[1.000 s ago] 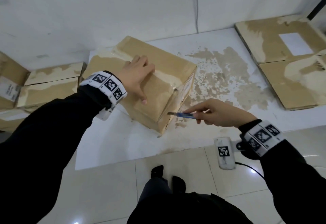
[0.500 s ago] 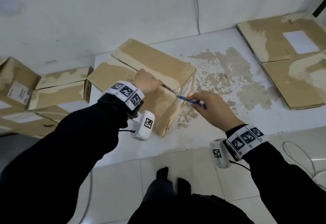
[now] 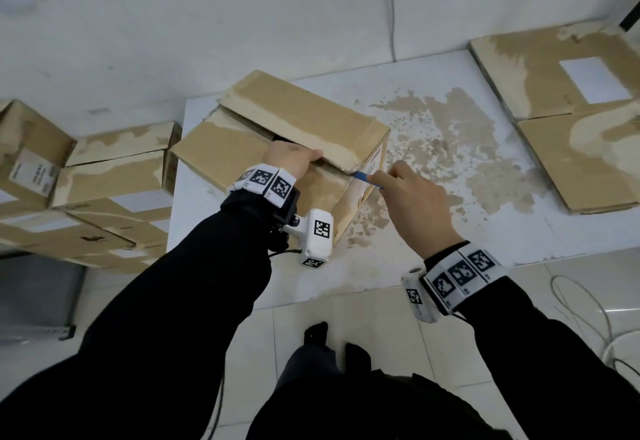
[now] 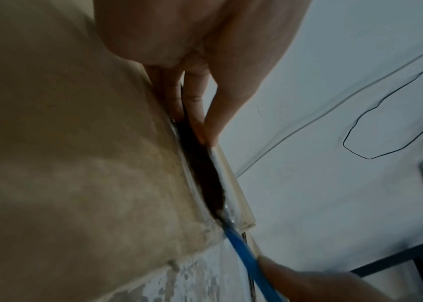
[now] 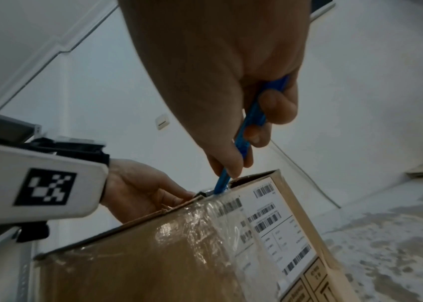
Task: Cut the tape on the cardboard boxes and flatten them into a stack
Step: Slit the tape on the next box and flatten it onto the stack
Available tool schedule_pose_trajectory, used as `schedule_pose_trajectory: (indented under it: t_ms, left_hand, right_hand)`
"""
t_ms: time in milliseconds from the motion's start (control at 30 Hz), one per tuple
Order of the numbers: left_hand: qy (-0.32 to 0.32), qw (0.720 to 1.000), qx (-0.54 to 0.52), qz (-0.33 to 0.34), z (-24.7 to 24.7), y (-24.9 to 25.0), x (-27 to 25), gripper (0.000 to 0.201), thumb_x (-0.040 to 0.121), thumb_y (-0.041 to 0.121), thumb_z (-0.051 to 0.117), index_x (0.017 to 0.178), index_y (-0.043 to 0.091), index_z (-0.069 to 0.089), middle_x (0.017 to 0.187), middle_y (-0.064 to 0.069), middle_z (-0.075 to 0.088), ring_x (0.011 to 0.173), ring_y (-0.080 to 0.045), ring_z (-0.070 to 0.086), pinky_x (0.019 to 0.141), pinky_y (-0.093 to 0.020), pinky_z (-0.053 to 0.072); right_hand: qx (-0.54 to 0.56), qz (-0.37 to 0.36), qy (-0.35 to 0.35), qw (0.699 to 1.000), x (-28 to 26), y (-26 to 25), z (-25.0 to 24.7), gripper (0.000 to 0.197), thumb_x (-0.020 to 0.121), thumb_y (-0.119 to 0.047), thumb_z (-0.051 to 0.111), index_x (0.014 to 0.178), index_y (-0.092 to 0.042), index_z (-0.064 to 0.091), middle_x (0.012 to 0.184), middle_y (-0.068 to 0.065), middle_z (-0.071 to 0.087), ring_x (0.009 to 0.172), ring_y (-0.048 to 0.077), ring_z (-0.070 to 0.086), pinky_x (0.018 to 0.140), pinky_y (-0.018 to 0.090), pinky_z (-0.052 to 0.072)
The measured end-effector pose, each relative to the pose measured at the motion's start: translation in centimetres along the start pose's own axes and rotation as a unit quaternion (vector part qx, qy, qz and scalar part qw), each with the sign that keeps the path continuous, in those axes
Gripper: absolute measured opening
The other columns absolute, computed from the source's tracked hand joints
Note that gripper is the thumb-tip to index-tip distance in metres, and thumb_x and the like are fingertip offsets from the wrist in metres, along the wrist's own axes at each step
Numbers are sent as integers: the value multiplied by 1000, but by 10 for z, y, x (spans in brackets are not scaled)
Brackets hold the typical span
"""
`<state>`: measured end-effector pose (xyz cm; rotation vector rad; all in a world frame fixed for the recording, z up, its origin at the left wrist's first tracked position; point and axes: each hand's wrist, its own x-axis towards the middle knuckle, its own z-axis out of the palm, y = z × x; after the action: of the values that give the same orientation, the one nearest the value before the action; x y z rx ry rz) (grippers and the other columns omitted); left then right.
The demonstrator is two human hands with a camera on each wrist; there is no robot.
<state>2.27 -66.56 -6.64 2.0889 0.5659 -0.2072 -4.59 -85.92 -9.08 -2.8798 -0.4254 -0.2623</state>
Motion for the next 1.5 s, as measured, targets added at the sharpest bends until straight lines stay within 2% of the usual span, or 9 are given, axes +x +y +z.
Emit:
schedule_pose_trajectory:
  t_ms: [267, 433, 567, 667, 767, 900, 1133, 1367, 1500]
  left_hand:
    - [-29, 999, 8, 34, -5, -3, 8, 24, 84, 33, 70, 92, 10, 71, 105, -4, 68, 103, -19, 60, 91, -26, 42]
    - [12, 950, 261, 168, -11, 5, 4, 33, 93, 47, 51, 82, 18, 64, 90, 4, 63, 90, -17, 53, 104, -40, 32]
    - [-15, 854, 430, 294, -42, 25, -9, 31, 97, 42, 43, 100, 21, 65, 92, 4, 57, 97, -19, 55, 112, -45, 18]
    - [-26, 838, 417, 352, -83, 39, -29, 21, 93, 31, 48, 96, 20, 66, 83, 4, 53, 87, -20, 55, 96, -36, 33]
    - [-75, 853, 417, 306, -127, 30, -53, 14, 86, 26, 54, 87, 28, 69, 71, 14, 55, 70, -11, 53, 66, -28, 40]
    - [-187, 816, 519, 173, -147, -25, -65, 32, 82, 22, 58, 112, 33, 60, 108, 10, 60, 89, -13, 58, 79, -36, 51]
    - [-101, 788, 537, 284, -118, -83, -30, 76, 73, 42, 76, 136, 17, 42, 131, -4, 43, 121, -23, 40, 100, -31, 33]
    - [-89, 723, 590, 347, -94, -84, -5, 49, 81, 53, 62, 107, 12, 55, 106, -6, 60, 101, -25, 52, 87, -32, 34]
    - [-79, 735, 565, 367, -84, -88, -2, 44, 84, 48, 60, 102, 9, 55, 103, -9, 60, 100, -28, 53, 81, -34, 34]
  right_hand:
    - [189, 155, 86, 966, -21, 53, 6, 23, 92, -6, 54, 113, -10, 63, 85, 8, 59, 50, 12, 39, 45, 19, 27]
    - [246, 321, -51, 913, -29, 99, 78, 25, 97, -13, 45, 115, -5, 62, 98, 16, 67, 72, 21, 55, 61, 26, 38]
    - [214, 303, -119, 921, -24, 109, 107, 29, 93, -11, 52, 118, -1, 59, 108, 26, 59, 93, 34, 55, 78, 34, 41]
    - [210, 222, 13, 952, -17, 88, 85, 26, 94, -15, 53, 115, 0, 60, 111, 22, 56, 102, 33, 51, 84, 32, 38]
    - [293, 41, 106, 949, -5, 28, 45, 24, 97, -22, 47, 103, -5, 63, 101, 6, 56, 95, 16, 49, 80, 19, 33]
    - [198, -127, 82, 968, 10, -24, 46, 33, 97, -29, 43, 103, -8, 68, 105, 6, 61, 103, 24, 47, 89, 32, 38]
    - [130, -29, 47, 990, 58, -13, 15, 53, 100, -31, 40, 147, -10, 29, 156, 14, 19, 145, 29, 16, 115, 32, 6]
    - [113, 162, -284, 938, 148, 24, -9, 58, 102, -43, 25, 139, -1, 39, 146, 22, 36, 133, 34, 37, 108, 36, 26]
    - [58, 59, -223, 971, 159, -33, -7, 56, 100, -48, 28, 141, -12, 40, 148, 13, 37, 136, 30, 34, 112, 44, 23]
